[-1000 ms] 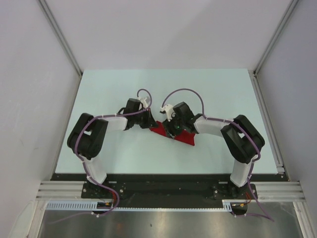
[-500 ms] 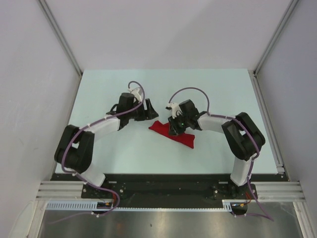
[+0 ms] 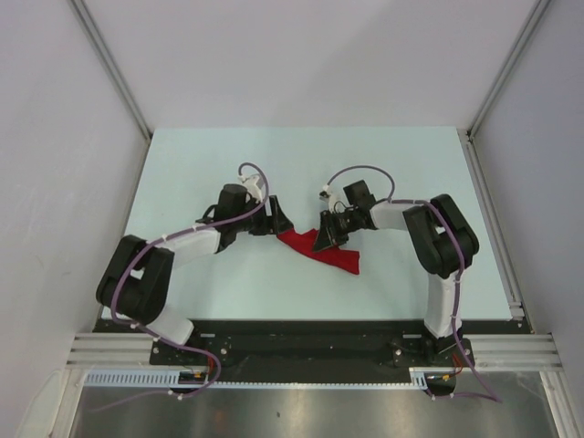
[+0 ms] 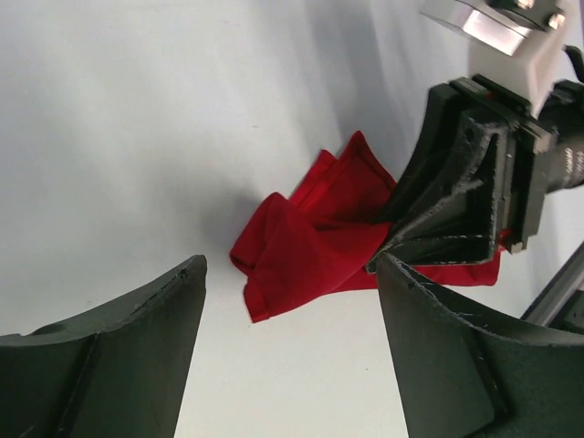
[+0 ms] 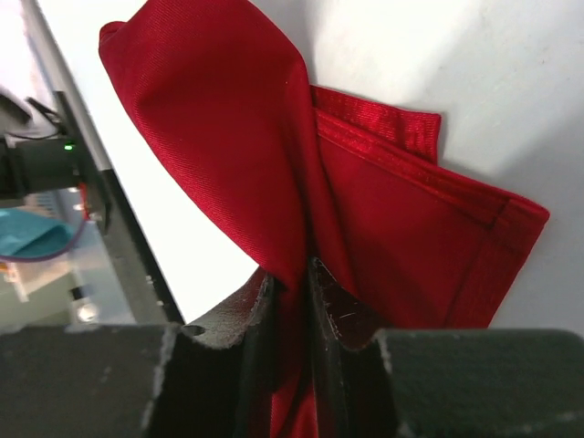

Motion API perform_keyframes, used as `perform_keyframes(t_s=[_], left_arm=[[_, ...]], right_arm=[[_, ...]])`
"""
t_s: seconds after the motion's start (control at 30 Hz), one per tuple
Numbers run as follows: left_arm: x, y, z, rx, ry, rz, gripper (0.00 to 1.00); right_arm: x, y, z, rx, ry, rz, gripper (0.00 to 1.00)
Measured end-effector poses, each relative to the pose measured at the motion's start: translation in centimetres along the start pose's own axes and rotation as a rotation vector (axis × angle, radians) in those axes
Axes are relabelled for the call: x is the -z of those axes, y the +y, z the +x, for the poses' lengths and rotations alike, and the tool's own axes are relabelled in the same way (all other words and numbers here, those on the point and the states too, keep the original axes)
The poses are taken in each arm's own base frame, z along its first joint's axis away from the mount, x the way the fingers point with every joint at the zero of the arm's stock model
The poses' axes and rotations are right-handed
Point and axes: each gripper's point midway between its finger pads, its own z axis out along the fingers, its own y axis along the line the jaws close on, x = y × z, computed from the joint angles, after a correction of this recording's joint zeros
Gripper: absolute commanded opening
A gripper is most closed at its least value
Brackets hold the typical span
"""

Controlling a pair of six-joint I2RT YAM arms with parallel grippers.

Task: Fold the napkin, place the utensils inside, and roll it up
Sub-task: Roll the napkin with the utensil

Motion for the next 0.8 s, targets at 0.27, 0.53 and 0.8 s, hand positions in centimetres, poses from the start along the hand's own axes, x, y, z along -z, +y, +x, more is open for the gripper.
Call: perform_keyframes(t_s=[0.27,0.53,0.8], left_arm=[[-1.1,-1.2,1.5,-0.02,0.029,0.09,0.74],[-2.8,-0.9,3.0,-0.004,0.068,0.125,0.29],[-4.3,-0.4,4.1,0.039,0.109,0.137,0.0]], right_arm=[[-0.2,-0.2,0.1,-0.105,0.021,-0.076,0.22],[-0.1,-0.2,0.0,-0.169,0.032,-0.13,0.36],[0.7,1.1,-0.6,-0.176,0.032,-0.158,0.66]])
